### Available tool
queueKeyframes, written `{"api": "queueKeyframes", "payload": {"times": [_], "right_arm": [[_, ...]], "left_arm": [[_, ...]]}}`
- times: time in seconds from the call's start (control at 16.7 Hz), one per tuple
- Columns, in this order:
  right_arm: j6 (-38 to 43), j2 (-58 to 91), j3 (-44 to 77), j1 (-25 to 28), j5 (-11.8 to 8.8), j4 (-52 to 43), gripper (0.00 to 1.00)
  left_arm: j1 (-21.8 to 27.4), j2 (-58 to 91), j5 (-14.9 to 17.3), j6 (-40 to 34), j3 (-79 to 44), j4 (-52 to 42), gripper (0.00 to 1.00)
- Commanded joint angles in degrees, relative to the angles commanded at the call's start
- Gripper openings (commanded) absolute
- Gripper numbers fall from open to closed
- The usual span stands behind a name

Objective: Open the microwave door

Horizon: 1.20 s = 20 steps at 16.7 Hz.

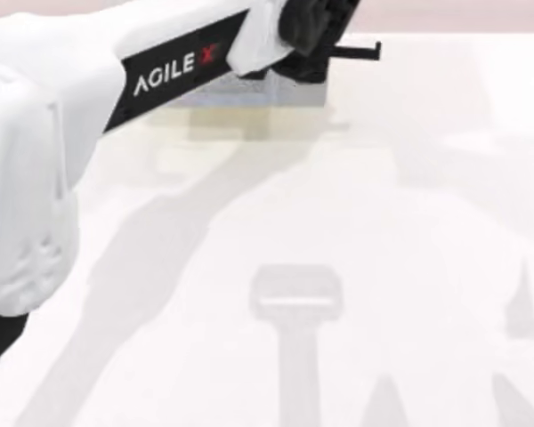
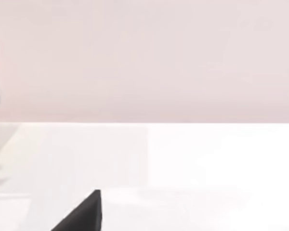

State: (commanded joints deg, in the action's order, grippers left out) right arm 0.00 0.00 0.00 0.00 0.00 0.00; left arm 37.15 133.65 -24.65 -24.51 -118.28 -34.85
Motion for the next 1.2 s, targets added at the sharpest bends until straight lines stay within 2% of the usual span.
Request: {"api": "queueKeyframes", "payload": {"times": [0.24, 0.48, 1.2], "right_arm": [[0.0, 0.0, 0.0, 0.0, 0.0, 0.0, 1.0], [0.0, 0.0, 0.0, 0.0, 0.0, 0.0, 1.0], [0.0, 0.0, 0.0, 0.0, 0.0, 0.0, 1.0]], "left_arm": [[-1.58, 3.5, 4.53, -3.64, -12.6, -17.99, 0.0], [-2.77, 5.54, 7.69, -5.85, -20.3, -28.14, 0.0], [-2.99, 5.84, 8.22, -6.19, -21.46, -29.57, 0.0]]}}
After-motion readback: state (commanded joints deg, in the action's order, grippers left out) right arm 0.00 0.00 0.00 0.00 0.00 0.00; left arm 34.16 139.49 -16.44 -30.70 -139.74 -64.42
